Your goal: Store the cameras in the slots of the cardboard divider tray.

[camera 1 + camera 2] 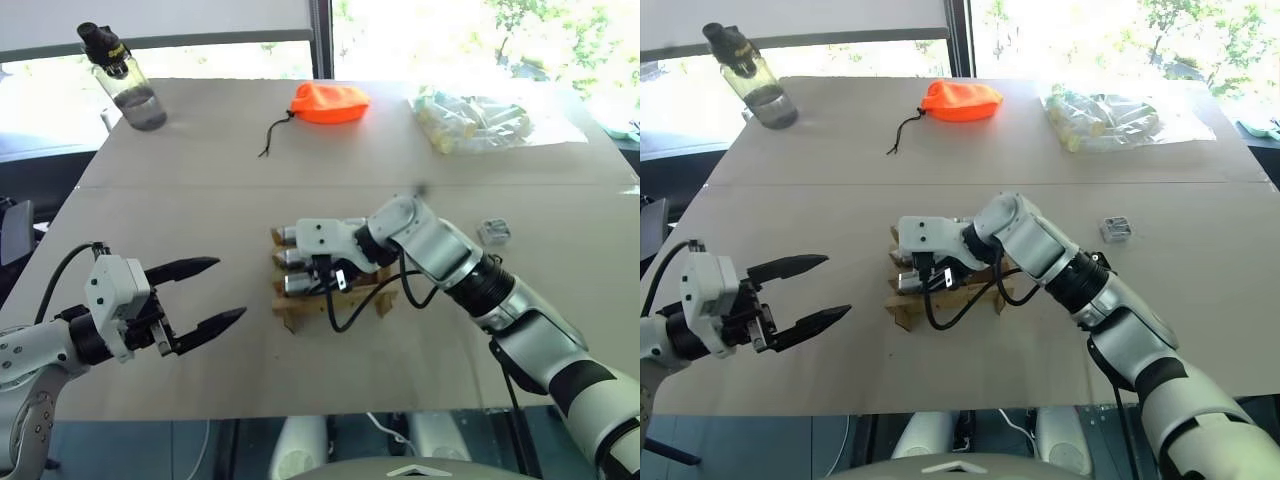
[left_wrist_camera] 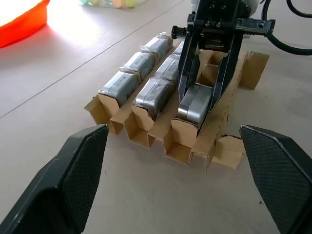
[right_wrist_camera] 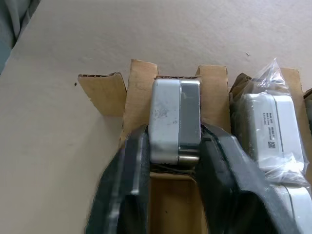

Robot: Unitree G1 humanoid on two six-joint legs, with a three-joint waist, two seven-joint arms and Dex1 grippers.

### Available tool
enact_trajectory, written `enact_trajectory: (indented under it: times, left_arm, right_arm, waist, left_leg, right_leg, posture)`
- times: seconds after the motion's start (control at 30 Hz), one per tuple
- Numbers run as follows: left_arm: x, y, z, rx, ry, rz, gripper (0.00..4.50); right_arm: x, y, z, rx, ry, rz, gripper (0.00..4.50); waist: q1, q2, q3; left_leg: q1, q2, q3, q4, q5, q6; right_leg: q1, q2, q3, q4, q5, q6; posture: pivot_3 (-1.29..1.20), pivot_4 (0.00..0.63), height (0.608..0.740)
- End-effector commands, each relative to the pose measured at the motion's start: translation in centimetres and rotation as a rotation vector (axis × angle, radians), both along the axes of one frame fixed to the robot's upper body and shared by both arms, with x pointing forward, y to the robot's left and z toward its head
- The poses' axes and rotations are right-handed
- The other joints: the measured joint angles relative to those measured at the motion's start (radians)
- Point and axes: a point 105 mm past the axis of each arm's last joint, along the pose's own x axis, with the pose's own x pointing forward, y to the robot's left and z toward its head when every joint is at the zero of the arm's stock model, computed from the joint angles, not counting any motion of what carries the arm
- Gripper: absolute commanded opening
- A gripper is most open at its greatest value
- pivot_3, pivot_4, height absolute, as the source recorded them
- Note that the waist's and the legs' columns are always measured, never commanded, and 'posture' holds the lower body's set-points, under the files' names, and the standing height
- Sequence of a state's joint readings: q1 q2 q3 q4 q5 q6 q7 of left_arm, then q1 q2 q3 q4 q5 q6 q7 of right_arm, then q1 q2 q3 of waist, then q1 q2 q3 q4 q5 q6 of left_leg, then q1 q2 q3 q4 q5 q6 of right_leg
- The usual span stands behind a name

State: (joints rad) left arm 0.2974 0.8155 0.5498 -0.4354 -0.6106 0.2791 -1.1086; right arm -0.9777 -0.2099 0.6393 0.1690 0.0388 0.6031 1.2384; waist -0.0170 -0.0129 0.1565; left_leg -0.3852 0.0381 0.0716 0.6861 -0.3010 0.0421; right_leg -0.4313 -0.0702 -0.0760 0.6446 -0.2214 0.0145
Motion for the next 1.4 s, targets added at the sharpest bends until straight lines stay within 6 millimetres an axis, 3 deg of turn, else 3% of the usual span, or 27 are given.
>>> enact_trajectory:
  times: [0.03, 0.13, 0.27, 0.37, 0.47, 0.7, 0.9, 0.93, 1.07, 1.17, 1.4]
  left_arm:
    - [-0.1, -0.2, 0.5, 0.006, -0.007, -0.021, 4.50]
    - [-0.3, -0.2, 0.4, 0.006, 0.005, -0.029, 4.50]
    - [-0.3, -0.4, 0.6, -0.016, 0.022, -0.047, 4.50]
    - [-0.2, -0.8, 0.2, -0.008, 0.040, -0.073, 4.50]
    - [-0.1, -1.5, -0.1, -0.035, 0.076, -0.101, 4.50]
    - [1.1, -3.7, 0.2, -0.055, 0.079, -0.224, 4.50]
    - [2.8, -4.8, 1.1, -0.039, 0.060, -0.334, 4.50]
    - [3.0, -4.8, 1.1, -0.037, 0.064, -0.344, 4.50]
    - [3.6, -4.6, 1.1, -0.023, 0.055, -0.359, 4.50]
    - [3.9, -4.7, 1.2, -0.026, 0.049, -0.368, 4.50]
    - [4.0, -4.8, 1.0, -0.018, 0.042, -0.383, 4.50]
  right_arm:
    - [-1.1, 0.0, 1.9, 0.065, 0.043, 0.026, 2.56]
    - [-0.9, -0.8, 3.0, 0.090, 0.040, 0.004, 2.56]
    - [-0.8, -3.0, 6.0, 0.200, 0.075, -0.090, 2.56]
    - [-0.3, -5.8, 7.4, 0.281, 0.073, -0.202, 2.56]
    - [0.8, -9.3, 7.6, 0.340, 0.041, -0.402, 2.56]
    - [0.9, -16.8, 4.3, 0.325, -0.040, -0.811, 2.56]
    - [-2.3, -21.5, 0.6, 0.298, -0.147, -1.081, 2.56]
    - [-2.7, -22.1, 0.2, 0.299, -0.178, -1.124, 3.09]
    - [-4.0, -24.0, -1.1, 0.323, -0.222, -1.272, 4.41]
    - [-4.4, -24.6, -1.7, 0.353, -0.267, -1.352, 4.41]
    - [-2.9, -23.4, -3.8, 0.438, -0.215, -1.409, 4.41]
  waist:
    - [0.000, 0.000, 0.000]
    - [0.001, 0.000, 0.000]
    - [0.004, 0.000, 0.000]
    - [0.006, 0.000, 0.000]
    - [0.006, 0.000, 0.000]
    - [0.008, 0.000, 0.000]
    - [0.016, -0.001, -0.001]
    - [0.015, -0.001, -0.001]
    - [0.006, -0.001, -0.001]
    - [0.005, -0.002, -0.001]
    - [0.005, -0.003, -0.001]
  left_leg:
    - [0.000, 0.000, 0.000, 0.000, 0.000, 0.000]
    - [0.000, 0.000, 0.000, 0.000, 0.000, 0.000]
    - [-0.001, 0.000, -0.001, 0.000, 0.000, 0.000]
    - [-0.001, 0.000, -0.002, 0.000, 0.000, 0.000]
    - [-0.002, 0.000, -0.002, 0.000, 0.000, 0.000]
    - [-0.002, 0.000, -0.002, -0.001, 0.000, 0.000]
    - [-0.001, -0.001, -0.001, 0.000, 0.000, 0.000]
    - [-0.001, -0.001, -0.001, -0.001, 0.000, 0.000]
    - [0.001, 0.000, 0.002, -0.001, 0.000, 0.000]
    - [0.002, 0.001, 0.003, 0.000, 0.000, 0.000]
    - [0.004, 0.001, 0.003, 0.000, 0.001, -0.001]
  right_leg:
    - [0.000, 0.000, 0.000, 0.000, 0.000, 0.000]
    - [0.000, 0.000, 0.000, 0.000, 0.000, 0.000]
    - [0.000, 0.000, -0.001, -0.001, 0.000, 0.000]
    - [0.000, -0.001, -0.002, -0.001, 0.000, 0.000]
    - [0.000, -0.002, -0.003, -0.002, 0.000, 0.000]
    - [0.000, 0.000, -0.002, -0.002, 0.000, 0.000]
    - [0.000, 0.002, 0.000, -0.001, 0.000, 0.001]
    - [0.001, 0.003, 0.000, -0.002, 0.000, 0.001]
    - [0.001, 0.005, 0.004, -0.001, 0.000, 0.001]
    - [0.001, 0.007, 0.007, -0.001, -0.002, 0.003]
    - [0.002, 0.008, 0.009, 0.000, -0.002, 0.004]
  posture:
    - [0.00, 0.150, 0.726]
    - [0.00, 0.150, 0.726]
    - [0.00, 0.150, 0.726]
    - [0.00, 0.150, 0.726]
    - [0.00, 0.150, 0.726]
    - [0.00, 0.150, 0.726]
    - [0.00, 0.150, 0.726]
    - [0.00, 0.150, 0.726]
    - [0.00, 0.150, 0.726]
    - [0.00, 0.150, 0.726]
    - [0.00, 0.150, 0.726]
